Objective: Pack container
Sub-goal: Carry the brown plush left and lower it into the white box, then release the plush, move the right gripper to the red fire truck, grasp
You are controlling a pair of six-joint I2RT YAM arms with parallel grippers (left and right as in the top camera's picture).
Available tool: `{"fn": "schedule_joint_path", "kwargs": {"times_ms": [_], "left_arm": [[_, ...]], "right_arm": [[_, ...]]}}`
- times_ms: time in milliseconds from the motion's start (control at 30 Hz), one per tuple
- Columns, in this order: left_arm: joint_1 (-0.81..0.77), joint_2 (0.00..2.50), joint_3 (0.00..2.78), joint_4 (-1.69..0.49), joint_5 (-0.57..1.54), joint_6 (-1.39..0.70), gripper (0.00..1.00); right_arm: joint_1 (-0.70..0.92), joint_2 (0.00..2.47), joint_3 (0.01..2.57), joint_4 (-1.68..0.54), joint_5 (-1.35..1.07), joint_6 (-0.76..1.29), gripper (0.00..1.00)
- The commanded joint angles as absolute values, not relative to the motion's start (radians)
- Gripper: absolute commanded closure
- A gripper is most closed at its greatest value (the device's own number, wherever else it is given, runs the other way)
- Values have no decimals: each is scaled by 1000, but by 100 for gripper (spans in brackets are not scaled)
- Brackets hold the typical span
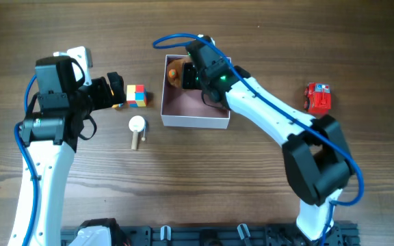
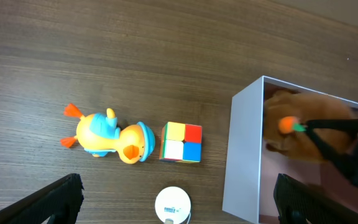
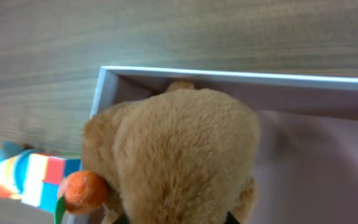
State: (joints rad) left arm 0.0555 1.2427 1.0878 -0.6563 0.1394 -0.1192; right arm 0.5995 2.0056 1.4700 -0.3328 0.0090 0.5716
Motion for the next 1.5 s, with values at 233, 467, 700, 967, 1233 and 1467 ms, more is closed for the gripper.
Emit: {"fn": "schedule_joint_path", "kwargs": {"times_ms": [233, 467, 700, 967, 1233, 1467], "left_arm": [[62, 1243, 1111, -656, 137, -136, 0], [62, 1243, 1111, -656, 137, -136, 0], [62, 1243, 1111, -656, 137, -136, 0], [62, 1243, 1111, -656, 137, -136, 0], [62, 1243, 1111, -656, 137, -136, 0], [62, 1243, 1111, -656, 137, -136, 0]], "right_arm": [[600, 2044, 1475, -281, 30, 517, 44], [600, 2033, 1475, -291, 30, 454, 43], [595, 2019, 1475, -332, 36, 442, 45], [596, 2020, 1475, -347, 51, 445, 30], [596, 2009, 1475, -334, 0, 342, 0], [580, 1826, 1475, -398, 78, 288, 1]]}}
